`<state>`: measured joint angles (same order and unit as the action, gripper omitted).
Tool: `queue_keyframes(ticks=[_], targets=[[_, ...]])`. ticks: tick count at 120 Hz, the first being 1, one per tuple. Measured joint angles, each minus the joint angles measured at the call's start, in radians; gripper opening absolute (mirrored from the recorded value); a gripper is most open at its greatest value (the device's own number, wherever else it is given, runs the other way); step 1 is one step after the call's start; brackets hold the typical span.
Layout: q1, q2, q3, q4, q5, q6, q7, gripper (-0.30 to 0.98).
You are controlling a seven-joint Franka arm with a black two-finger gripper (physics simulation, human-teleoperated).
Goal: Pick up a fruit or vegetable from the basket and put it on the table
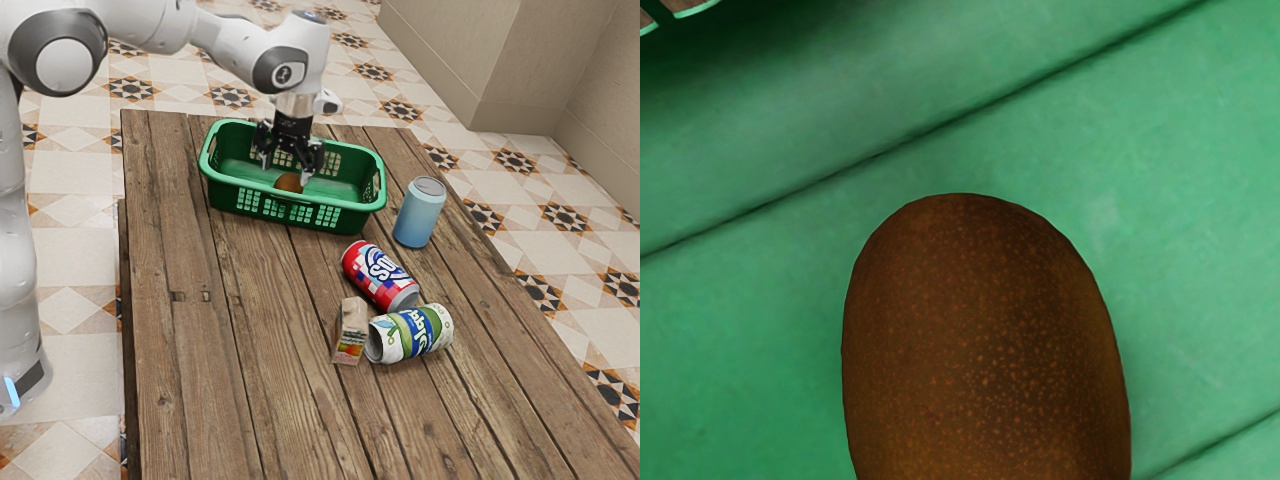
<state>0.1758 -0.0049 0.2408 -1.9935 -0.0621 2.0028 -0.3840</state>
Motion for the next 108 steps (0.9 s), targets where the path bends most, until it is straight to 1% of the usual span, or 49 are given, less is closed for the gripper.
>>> queue_keyframes(ticks=[23,57,108], targets=[[-0.008,0.021,0.0,-0.001,-0.007,0.004,-0.005,0.69],[-0.016,0.021,0.001,-0.013,-0.008,0.009,-0.01,0.69],[0.006,0.025,0.0,-0.009,-0.009,0.022,-0.014,0.69]])
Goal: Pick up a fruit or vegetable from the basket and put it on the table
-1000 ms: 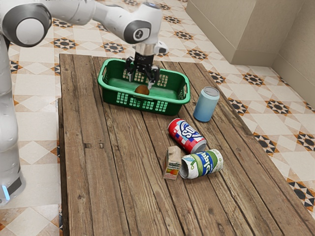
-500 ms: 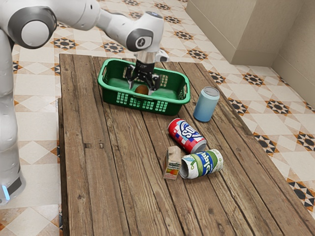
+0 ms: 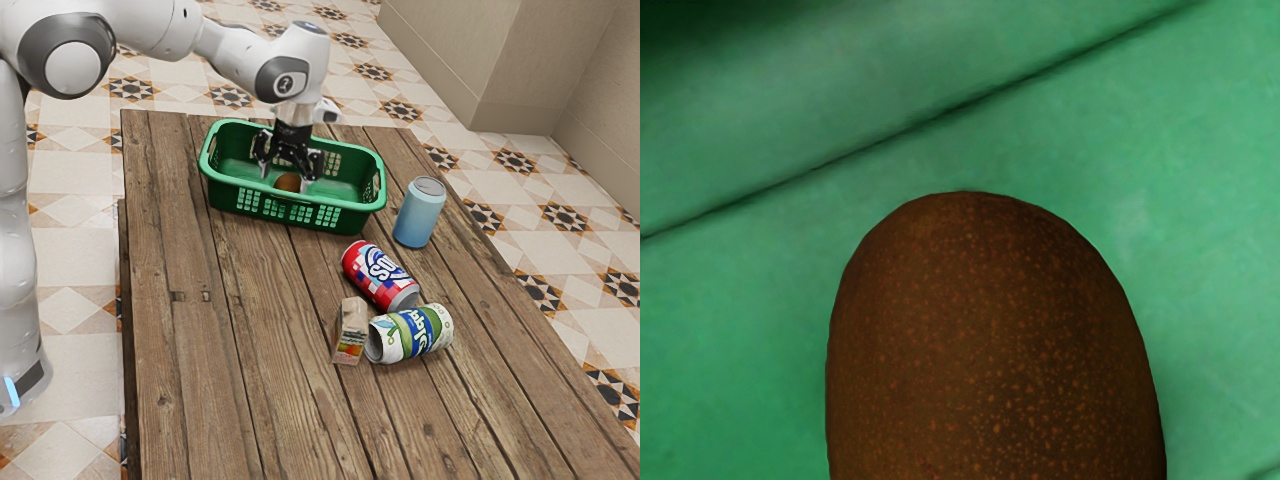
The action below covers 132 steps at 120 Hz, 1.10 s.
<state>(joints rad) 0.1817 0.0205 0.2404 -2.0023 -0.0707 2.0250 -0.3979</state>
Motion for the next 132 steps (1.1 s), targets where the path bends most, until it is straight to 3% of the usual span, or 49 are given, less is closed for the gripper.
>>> queue_keyframes(ticks=[38,55,74,110,132], targets=[[0.006,0.02,-0.002,-0.002,-0.009,0.028,-0.003,0.67],[-0.005,0.027,-0.002,-0.003,-0.014,0.037,-0.006,0.42],[-0.009,0.017,-0.003,-0.004,-0.009,0.039,-0.01,0.31],[-0.001,-0.244,-0.114,-0.055,0.036,-0.03,-0.016,0.29],[-0.003,-0.286,-0.165,-0.069,0.048,-0.062,-0.008,0.28]])
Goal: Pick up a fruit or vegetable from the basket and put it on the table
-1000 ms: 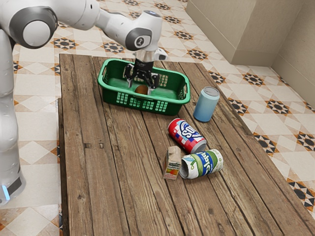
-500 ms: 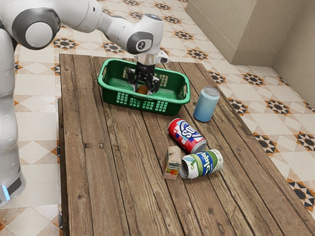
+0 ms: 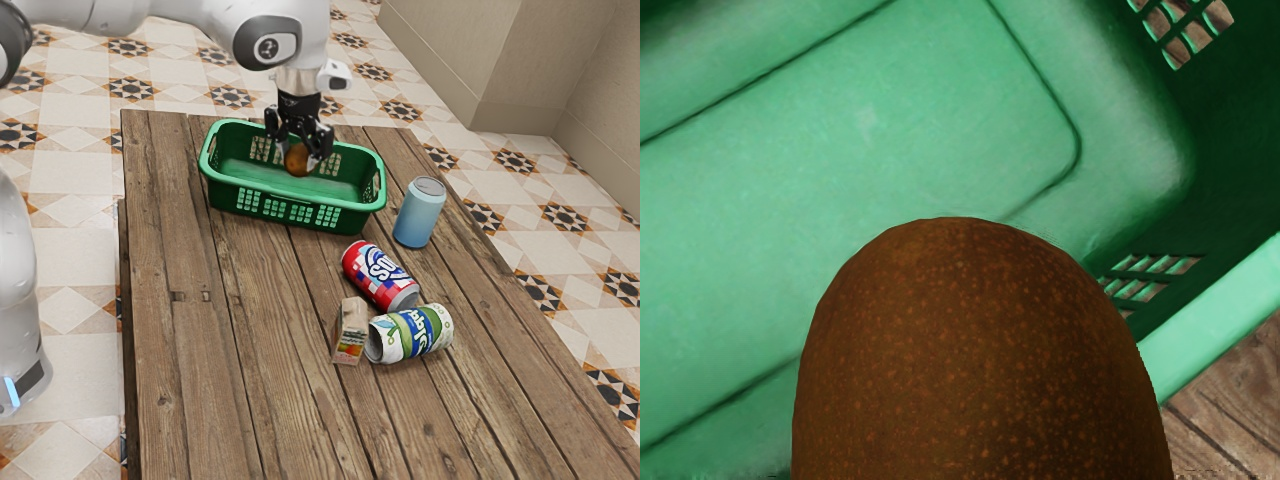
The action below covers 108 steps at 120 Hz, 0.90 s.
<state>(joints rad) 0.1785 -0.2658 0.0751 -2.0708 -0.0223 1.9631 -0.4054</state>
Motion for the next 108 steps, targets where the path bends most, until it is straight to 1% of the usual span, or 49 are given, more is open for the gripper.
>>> queue_keyframes(ticks=[42,76,81,89,98,108], targets=[[-0.002,-0.002,-0.188,-0.001,-0.005,-0.037,0.028,0.28],[-0.001,-0.003,-0.231,-0.002,-0.016,-0.048,0.047,0.28],[-0.001,-0.004,-0.236,-0.002,-0.019,-0.049,0.05,0.39],[-0.001,-0.007,-0.238,-0.009,-0.025,-0.053,0.055,0.5],[-0.001,-0.012,-0.239,-0.012,-0.028,-0.057,0.059,0.58],[-0.001,-0.015,-0.24,-0.014,-0.031,-0.06,0.064,0.63]])
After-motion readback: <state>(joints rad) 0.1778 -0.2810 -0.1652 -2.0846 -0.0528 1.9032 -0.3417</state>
